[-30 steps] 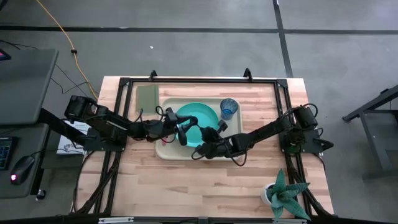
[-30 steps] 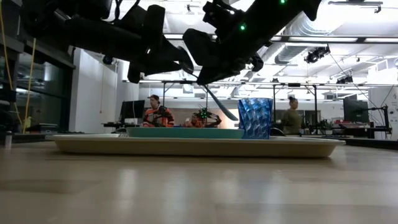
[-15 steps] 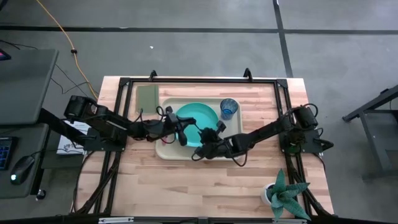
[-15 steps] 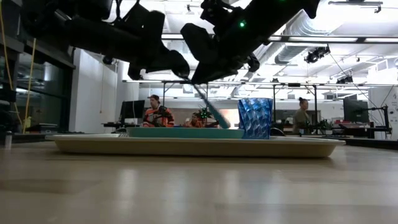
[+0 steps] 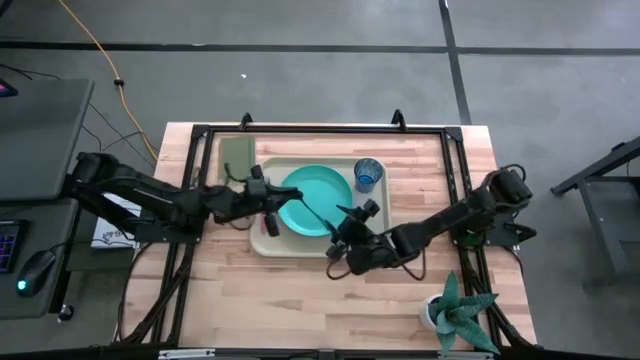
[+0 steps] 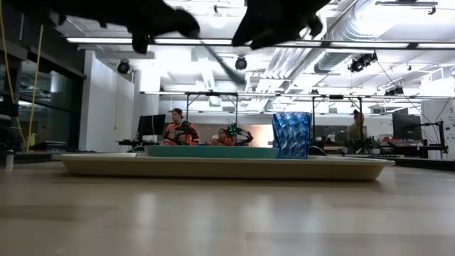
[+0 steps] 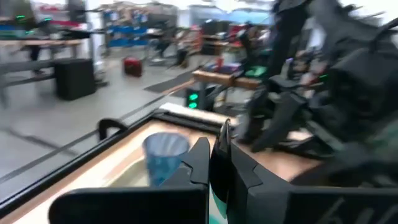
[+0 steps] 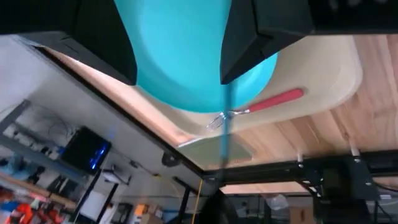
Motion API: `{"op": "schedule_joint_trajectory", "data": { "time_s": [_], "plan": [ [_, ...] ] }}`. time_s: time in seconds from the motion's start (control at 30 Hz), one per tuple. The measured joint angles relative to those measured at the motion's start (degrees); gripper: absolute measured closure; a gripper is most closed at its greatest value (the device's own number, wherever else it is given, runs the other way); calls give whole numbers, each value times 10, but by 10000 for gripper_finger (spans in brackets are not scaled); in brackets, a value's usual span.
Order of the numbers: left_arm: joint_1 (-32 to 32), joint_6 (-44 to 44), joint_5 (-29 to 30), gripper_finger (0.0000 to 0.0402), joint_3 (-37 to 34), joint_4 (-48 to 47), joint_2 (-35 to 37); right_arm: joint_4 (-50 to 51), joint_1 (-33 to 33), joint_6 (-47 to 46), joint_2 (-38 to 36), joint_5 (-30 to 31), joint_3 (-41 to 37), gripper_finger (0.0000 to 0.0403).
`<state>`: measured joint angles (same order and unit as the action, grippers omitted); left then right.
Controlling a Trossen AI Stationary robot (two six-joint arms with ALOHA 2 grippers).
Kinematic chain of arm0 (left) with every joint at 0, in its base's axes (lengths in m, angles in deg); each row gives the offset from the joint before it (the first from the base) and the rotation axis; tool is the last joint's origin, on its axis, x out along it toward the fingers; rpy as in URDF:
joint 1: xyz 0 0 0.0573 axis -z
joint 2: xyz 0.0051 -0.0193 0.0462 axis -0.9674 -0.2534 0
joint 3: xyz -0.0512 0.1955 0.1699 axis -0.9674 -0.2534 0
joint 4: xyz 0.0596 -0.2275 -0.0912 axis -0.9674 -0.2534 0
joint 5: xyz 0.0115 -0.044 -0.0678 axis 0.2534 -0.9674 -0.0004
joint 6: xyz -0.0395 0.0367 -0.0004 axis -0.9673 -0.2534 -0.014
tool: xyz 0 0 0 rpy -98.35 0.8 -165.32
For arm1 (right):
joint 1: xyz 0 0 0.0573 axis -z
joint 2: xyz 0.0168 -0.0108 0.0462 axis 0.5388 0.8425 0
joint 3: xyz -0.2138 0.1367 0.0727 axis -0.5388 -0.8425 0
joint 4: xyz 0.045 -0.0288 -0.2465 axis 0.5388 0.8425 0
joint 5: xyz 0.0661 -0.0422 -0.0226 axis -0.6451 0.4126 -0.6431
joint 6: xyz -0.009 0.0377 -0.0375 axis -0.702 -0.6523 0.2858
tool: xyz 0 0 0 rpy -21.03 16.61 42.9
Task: Pick and place plate/cup/fork/spoon on tray
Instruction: Put the light blue spoon on the light brown serving tray at the left of the light blue plate
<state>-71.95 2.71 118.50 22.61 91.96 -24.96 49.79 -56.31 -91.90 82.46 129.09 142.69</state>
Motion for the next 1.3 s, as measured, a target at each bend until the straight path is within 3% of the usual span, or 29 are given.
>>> {"op": "schedule_joint_trajectory", "data": {
  "time_s": [0.13, 0.27, 0.37, 0.5, 0.6, 0.73, 0.97, 1.3],
  "plan": [
    [9, -2, -52, 401, 4, -60, 68, 25, -23, 8, -21, 23, 0, 177],
    [2, -21, -63, 401, 53, -250, 122, 77, -38, -26, -33, 31, 0, 176],
    [-8, -39, -74, 401, 110, -391, 131, 122, -41, -60, -34, 45, 0, 176],
    [-34, -76, -172, 401, 194, -557, 123, 176, -39, -108, -34, 48, 0, 176],
    [-58, -104, -212, 401, 225, -639, 116, 196, -35, -140, -34, 48, 0, 176],
    [-98, -117, -232, 401, 220, -677, 116, 198, -33, -147, -34, 34, 0, 176],
    [-231, -126, -374, 401, 154, -679, 93, 194, -33, -147, -33, 30, 0, 176],
    [-384, -109, -422, 401, 115, -647, -5, 194, -33, -147, -33, 29, 0, 176]
  ]
}}
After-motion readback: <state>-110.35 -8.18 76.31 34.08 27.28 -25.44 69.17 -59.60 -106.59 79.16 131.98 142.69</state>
